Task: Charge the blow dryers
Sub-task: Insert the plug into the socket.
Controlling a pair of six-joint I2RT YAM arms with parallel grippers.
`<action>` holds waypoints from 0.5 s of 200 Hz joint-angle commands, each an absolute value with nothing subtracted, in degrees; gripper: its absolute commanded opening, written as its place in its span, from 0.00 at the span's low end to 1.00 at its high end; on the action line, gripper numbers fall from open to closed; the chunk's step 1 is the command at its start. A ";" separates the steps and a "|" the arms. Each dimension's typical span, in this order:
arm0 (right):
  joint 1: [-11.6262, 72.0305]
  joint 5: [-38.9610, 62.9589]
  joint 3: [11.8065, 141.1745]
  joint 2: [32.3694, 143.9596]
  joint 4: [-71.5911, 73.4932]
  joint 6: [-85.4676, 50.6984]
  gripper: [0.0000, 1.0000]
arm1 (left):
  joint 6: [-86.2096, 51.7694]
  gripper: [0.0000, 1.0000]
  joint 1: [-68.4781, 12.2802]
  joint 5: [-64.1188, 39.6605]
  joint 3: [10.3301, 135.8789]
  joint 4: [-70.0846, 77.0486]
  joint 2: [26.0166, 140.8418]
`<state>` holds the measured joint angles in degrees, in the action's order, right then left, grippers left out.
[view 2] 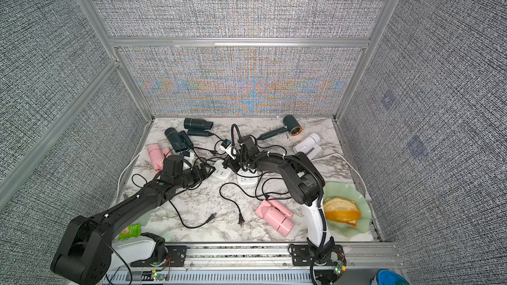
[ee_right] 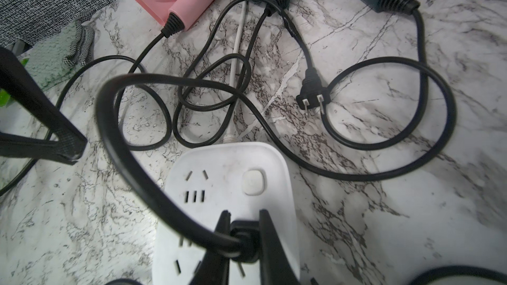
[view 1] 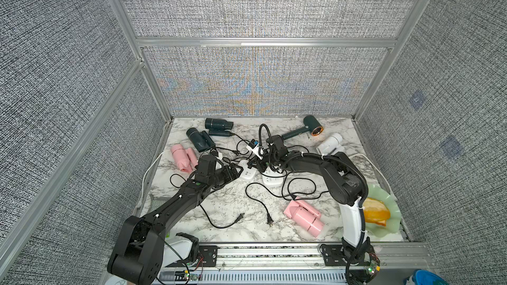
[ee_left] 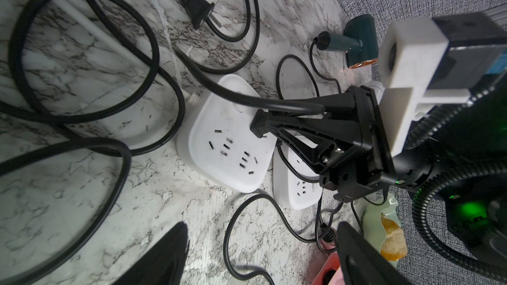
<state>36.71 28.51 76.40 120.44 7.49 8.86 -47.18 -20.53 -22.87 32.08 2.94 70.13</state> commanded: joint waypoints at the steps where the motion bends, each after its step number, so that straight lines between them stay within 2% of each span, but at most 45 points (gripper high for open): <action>1: 36.79 22.95 74.91 121.36 -2.27 8.83 0.06 | -47.11 0.85 -20.49 -23.01 31.83 3.43 69.64; 69: 37.17 22.37 75.14 119.59 -2.09 7.77 0.07 | -47.85 0.82 -20.36 -22.24 32.31 3.08 68.65; 81: 37.25 23.21 75.64 119.04 -1.67 7.13 0.11 | -47.86 0.81 -20.38 -22.47 32.78 2.95 68.56; 100: 37.32 24.26 76.44 118.09 -1.47 6.00 0.25 | -47.64 0.80 -20.30 -22.20 33.55 2.07 68.09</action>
<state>37.21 25.58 75.96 118.67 5.69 7.75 -48.03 -20.47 -22.57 32.56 2.79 68.77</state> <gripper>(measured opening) 0.175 0.805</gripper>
